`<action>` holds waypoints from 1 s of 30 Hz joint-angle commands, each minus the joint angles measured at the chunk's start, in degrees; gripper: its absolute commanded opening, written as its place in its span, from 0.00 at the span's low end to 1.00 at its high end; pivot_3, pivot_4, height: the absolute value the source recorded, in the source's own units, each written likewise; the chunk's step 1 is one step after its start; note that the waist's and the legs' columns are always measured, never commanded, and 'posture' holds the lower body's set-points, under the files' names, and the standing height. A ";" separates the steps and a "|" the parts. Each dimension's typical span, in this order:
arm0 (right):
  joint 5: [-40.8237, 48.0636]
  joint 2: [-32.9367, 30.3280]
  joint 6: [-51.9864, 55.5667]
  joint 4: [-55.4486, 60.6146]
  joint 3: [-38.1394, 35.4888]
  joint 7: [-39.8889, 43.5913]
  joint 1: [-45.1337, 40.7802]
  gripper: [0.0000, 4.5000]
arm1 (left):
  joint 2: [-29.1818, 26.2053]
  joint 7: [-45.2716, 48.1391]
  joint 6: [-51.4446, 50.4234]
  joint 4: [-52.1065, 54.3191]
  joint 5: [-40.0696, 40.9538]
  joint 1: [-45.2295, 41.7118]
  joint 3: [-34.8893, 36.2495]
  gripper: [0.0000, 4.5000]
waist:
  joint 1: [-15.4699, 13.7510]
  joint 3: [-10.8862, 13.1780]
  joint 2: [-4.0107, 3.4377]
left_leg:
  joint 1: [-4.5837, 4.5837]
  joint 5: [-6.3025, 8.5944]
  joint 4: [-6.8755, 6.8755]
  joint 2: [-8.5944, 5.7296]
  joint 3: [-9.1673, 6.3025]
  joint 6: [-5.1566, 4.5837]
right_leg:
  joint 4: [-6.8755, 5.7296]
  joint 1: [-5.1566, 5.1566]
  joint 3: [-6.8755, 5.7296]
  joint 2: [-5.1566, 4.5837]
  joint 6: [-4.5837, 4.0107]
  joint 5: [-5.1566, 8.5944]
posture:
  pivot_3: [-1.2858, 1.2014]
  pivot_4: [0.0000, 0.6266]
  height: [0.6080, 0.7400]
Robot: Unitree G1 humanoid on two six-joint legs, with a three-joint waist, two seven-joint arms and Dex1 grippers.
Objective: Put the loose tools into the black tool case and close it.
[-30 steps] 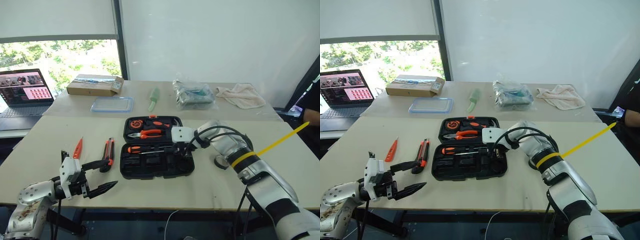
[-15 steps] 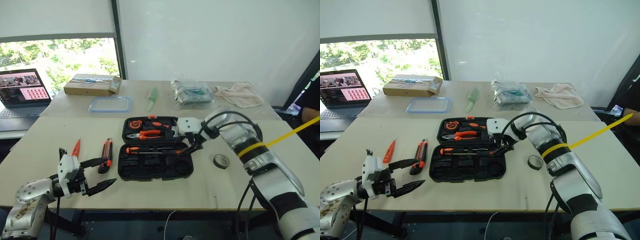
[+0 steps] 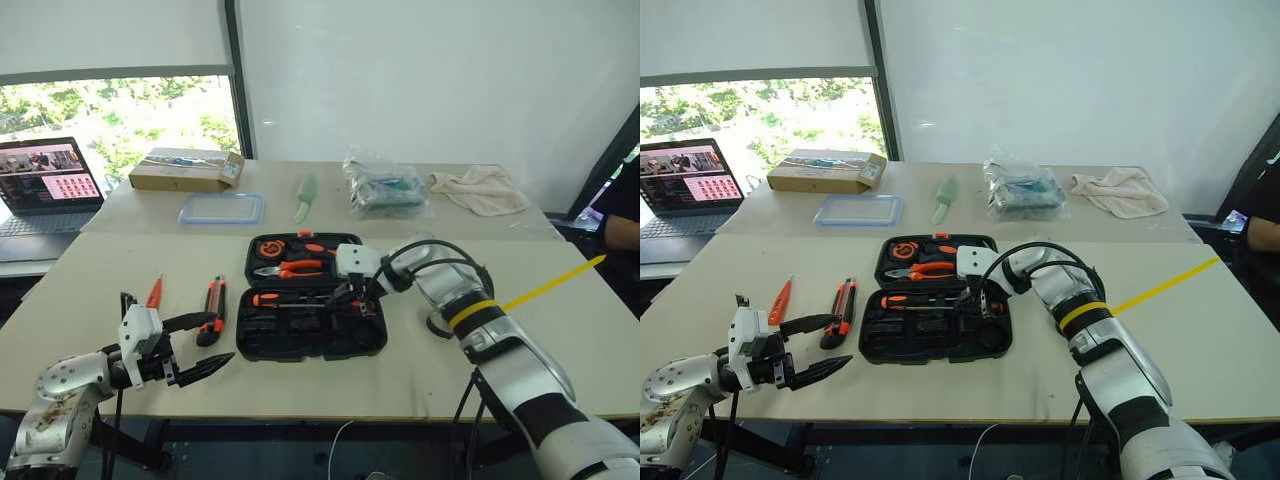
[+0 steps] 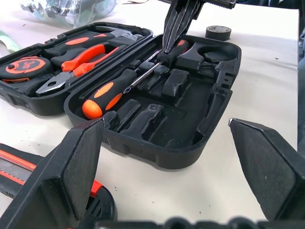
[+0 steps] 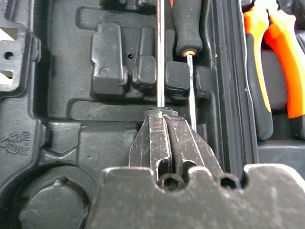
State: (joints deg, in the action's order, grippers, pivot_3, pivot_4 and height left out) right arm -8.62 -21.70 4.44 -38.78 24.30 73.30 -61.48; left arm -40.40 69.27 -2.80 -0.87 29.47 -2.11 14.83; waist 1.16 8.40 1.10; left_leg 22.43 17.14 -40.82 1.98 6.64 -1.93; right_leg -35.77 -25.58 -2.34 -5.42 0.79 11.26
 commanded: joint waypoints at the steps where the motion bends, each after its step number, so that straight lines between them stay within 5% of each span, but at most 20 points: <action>1: -1.43 0.32 -0.65 -1.10 0.51 -1.06 0.62 0.01 | -0.15 -0.72 0.46 1.47 0.36 0.37 0.97 1.00 | 0.06 0.00 0.00 | -0.01 -0.01 0.00 0.00 0.00 0.01 | -0.01 0.00 0.00 0.00 0.00 0.00 | 0.52 0.24 1.00; 13: -5.29 4.60 4.13 -2.33 2.70 -4.09 0.57 0.01 | -2.22 -4.78 0.13 -0.80 -4.09 0.51 0.73 1.00 | 1.08 -0.02 0.01 | -0.58 -0.05 0.03 0.10 -0.04 0.09 | -0.09 0.37 0.04 -0.01 -0.18 0.02 | 0.52 0.24 1.00; 19: 6.29 2.79 2.35 11.57 -8.17 -3.38 6.01 0.01 | -1.23 -7.28 0.75 -0.03 -1.58 5.74 6.22 1.00 | 1.39 -0.01 0.01 | -0.60 -0.04 0.11 0.26 -0.08 0.09 | -0.15 0.31 0.03 0.09 -0.36 0.00 | 0.52 0.24 1.00; 25: 18.25 -2.69 5.57 32.47 -18.14 -3.40 18.71 0.47 | 0.66 -12.64 -0.29 -2.29 1.90 13.64 17.76 1.00 | 0.87 -0.03 0.04 | 0.27 -0.13 0.10 0.28 -0.06 0.24 | -0.30 -0.52 -0.03 0.02 -0.35 -0.01 | 0.52 0.24 1.00; 30: 29.54 -4.65 -6.26 42.98 -29.12 -1.41 37.51 0.86 | 1.34 -22.56 -4.03 -7.46 1.10 18.32 26.51 1.00 | -0.15 -0.13 0.21 | 0.22 0.01 0.16 0.29 -0.08 0.11 | 0.05 -0.40 -0.14 0.04 -0.31 0.02 | 0.52 0.24 1.00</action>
State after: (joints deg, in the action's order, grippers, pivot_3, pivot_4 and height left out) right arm 17.01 -25.72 2.21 0.40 -1.26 71.56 -25.72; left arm -39.07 50.04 -5.20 -7.83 30.13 15.84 38.21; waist 1.01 8.27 1.30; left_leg 22.64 17.20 -40.66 2.27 6.57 -1.86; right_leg -35.70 -25.96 -2.47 -5.39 0.51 11.30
